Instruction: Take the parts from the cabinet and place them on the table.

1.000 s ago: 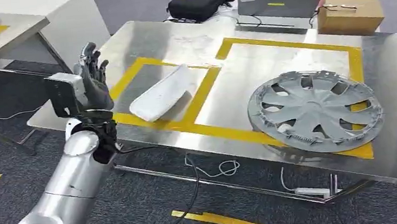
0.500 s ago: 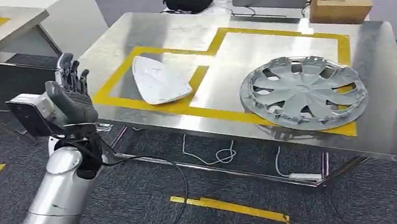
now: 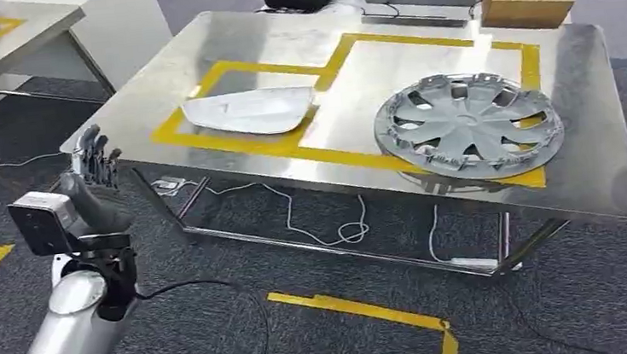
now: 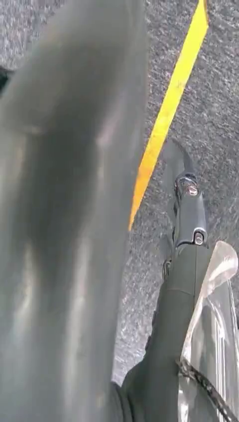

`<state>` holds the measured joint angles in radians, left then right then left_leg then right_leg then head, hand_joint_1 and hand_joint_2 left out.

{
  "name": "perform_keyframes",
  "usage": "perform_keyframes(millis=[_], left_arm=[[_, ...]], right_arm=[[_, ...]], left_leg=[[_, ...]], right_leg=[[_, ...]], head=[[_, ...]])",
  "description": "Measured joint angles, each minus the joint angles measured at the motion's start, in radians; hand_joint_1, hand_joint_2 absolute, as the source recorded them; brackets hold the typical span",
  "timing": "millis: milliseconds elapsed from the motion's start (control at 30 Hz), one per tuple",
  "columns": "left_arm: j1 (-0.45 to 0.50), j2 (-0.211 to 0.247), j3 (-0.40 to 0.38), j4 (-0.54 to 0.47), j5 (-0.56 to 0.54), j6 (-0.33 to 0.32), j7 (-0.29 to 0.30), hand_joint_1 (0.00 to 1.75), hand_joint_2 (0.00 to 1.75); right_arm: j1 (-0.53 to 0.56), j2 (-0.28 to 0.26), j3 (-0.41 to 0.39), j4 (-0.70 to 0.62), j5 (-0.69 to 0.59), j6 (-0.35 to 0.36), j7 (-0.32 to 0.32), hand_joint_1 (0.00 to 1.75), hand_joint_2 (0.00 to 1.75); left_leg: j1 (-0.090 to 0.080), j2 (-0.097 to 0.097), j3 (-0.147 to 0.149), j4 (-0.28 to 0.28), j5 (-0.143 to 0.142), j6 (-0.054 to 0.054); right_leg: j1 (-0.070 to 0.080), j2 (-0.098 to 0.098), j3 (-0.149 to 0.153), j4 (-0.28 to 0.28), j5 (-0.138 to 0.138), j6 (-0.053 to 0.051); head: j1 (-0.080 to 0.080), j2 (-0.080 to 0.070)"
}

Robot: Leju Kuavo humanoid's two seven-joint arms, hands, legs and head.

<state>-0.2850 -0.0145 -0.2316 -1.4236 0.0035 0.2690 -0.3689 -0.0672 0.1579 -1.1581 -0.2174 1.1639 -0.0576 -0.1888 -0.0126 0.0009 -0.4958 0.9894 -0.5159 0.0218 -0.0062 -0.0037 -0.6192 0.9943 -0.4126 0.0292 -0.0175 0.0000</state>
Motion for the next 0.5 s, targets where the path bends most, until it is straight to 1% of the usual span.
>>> perform_keyframes(millis=[33, 67, 100, 133, 167, 200, 233, 267, 300, 333, 367, 400, 433, 467, 500], left_arm=[[0.012, 0.003, 0.001, -0.005, -0.003, -0.004, 0.002, 0.00, 0.00], [0.021, 0.005, 0.002, -0.011, -0.005, -0.009, 0.002, 0.00, 0.00], [0.033, 0.006, 0.005, -0.021, -0.011, -0.014, 0.005, 0.00, 0.00], [0.049, 0.008, 0.008, -0.031, -0.015, -0.018, 0.005, 0.00, 0.00], [0.062, 0.011, 0.011, -0.038, -0.015, -0.020, 0.005, 0.00, 0.00], [0.073, 0.013, 0.018, -0.044, -0.015, -0.023, 0.006, 0.00, 0.00], [0.084, 0.015, 0.021, -0.047, -0.015, -0.024, 0.006, 0.00, 0.00], [0.092, 0.017, 0.024, -0.051, -0.015, -0.024, 0.006, 0.00, 0.00], [0.096, 0.018, 0.025, -0.055, -0.016, -0.025, 0.006, 0.00, 0.00], [0.098, 0.019, 0.027, -0.057, -0.017, -0.026, 0.006, 0.00, 0.00], [0.101, 0.021, 0.029, -0.063, -0.018, -0.026, 0.006, 0.00, 0.00], [0.106, 0.022, 0.032, -0.071, -0.021, -0.029, 0.009, 0.00, 0.00], [0.108, 0.024, 0.037, -0.077, -0.023, -0.030, 0.009, 0.00, 0.00], [0.110, 0.025, 0.042, -0.081, -0.026, -0.034, 0.009, 0.00, 0.00], [0.113, 0.025, 0.045, -0.084, -0.028, -0.038, 0.009, 0.00, 0.00]], right_arm=[[0.003, 0.000, -0.003, 0.000, -0.001, 0.000, 0.000, 0.00, 0.00], [0.003, 0.000, -0.007, 0.000, -0.003, 0.000, 0.000, 0.00, 0.00], [0.005, 0.000, -0.011, 0.000, -0.004, -0.001, -0.001, 0.00, 0.00], [0.005, 0.000, -0.012, 0.000, -0.006, -0.001, -0.001, 0.00, 0.00], [0.005, 0.000, -0.013, 0.000, -0.008, -0.001, -0.001, 0.00, 0.00], [0.005, 0.000, -0.015, 0.000, -0.009, -0.001, -0.001, 0.00, 0.00], [0.005, 0.001, -0.017, 0.000, -0.009, -0.001, -0.001, 0.00, 0.00], [0.005, 0.001, -0.019, 0.000, -0.010, -0.001, -0.001, 0.00, 0.00], [0.005, 0.001, -0.020, 0.000, -0.009, -0.001, -0.001, 0.00, 0.00], [0.004, 0.001, -0.020, 0.000, -0.009, -0.001, -0.001, 0.00, 0.00], [0.002, 0.001, -0.020, 0.000, -0.009, -0.001, -0.001, 0.00, 0.00], [-0.001, 0.001, -0.020, -0.001, -0.010, -0.001, -0.001, 0.00, 0.00], [-0.003, 0.001, -0.020, -0.002, -0.010, -0.001, -0.001, 0.00, 0.00], [-0.002, 0.002, -0.021, -0.002, -0.010, -0.001, -0.001, 0.00, 0.00], [-0.001, 0.002, -0.021, -0.002, -0.010, -0.001, 0.000, 0.00, 0.00]], left_leg=[[0.005, 0.003, -0.007, -0.012, 0.015, 0.007], [0.009, 0.008, -0.016, -0.015, 0.028, 0.013], [0.010, 0.006, -0.033, -0.016, 0.039, 0.021], [0.009, 0.006, -0.050, -0.015, 0.051, 0.023], [0.007, 0.007, -0.065, -0.014, 0.062, 0.023], [0.005, 0.008, -0.080, -0.013, 0.073, 0.023], [0.003, 0.008, -0.099, -0.012, 0.087, 0.022], [0.002, 0.008, -0.115, -0.010, 0.098, 0.021], [0.001, 0.008, -0.131, -0.007, 0.108, 0.020], [0.001, 0.008, -0.143, -0.003, 0.116, 0.019], [0.001, 0.006, -0.154, 0.003, 0.126, 0.015], [-0.002, 0.005, -0.164, 0.007, 0.134, 0.010], [-0.003, 0.006, -0.166, 0.012, 0.141, 0.004], [-0.001, 0.008, -0.165, 0.010, 0.154, -0.001], [0.002, 0.008, -0.166, 0.007, 0.162, -0.006]], right_leg=[[0.004, 0.002, -0.004, -0.002, 0.008, 0.007], [0.000, 0.003, -0.015, 0.011, -0.025, 0.008], [0.000, 0.003, -0.041, 0.056, -0.090, 0.013], [-0.002, 0.002, -0.060, 0.132, -0.158, 0.016], [-0.004, 0.002, -0.075, 0.206, -0.206, 0.019], [-0.003, 0.002, -0.083, 0.270, -0.231, 0.020], [-0.003, 0.002, -0.077, 0.309, -0.215, 0.020], [-0.003, 0.002, -0.054, 0.302, -0.177, 0.019], [-0.003, 0.002, -0.016, 0.267, -0.134, 0.017], [-0.002, 0.002, 0.026, 0.217, -0.107, 0.014], [-0.002, 0.003, 0.102, 0.116, -0.097, 0.009], [0.001, 0.002, 0.173, 0.011, -0.150, 0.006], [0.003, 0.003, 0.213, -0.055, -0.170, 0.000], [0.006, 0.003, 0.194, -0.046, -0.165, -0.006], [0.009, 0.003, 0.189, -0.041, -0.163, -0.011]], head=[[-0.001, 0.000], [-0.006, 0.000], [0.003, 0.000], [0.007, 0.000], [0.007, 0.000], [0.006, 0.000], [0.006, 0.000], [0.006, 0.000], [0.006, 0.000], [0.006, 0.000], [0.007, 0.000], [0.007, 0.000], [0.004, 0.000], [0.005, 0.000], [0.006, 0.000]])
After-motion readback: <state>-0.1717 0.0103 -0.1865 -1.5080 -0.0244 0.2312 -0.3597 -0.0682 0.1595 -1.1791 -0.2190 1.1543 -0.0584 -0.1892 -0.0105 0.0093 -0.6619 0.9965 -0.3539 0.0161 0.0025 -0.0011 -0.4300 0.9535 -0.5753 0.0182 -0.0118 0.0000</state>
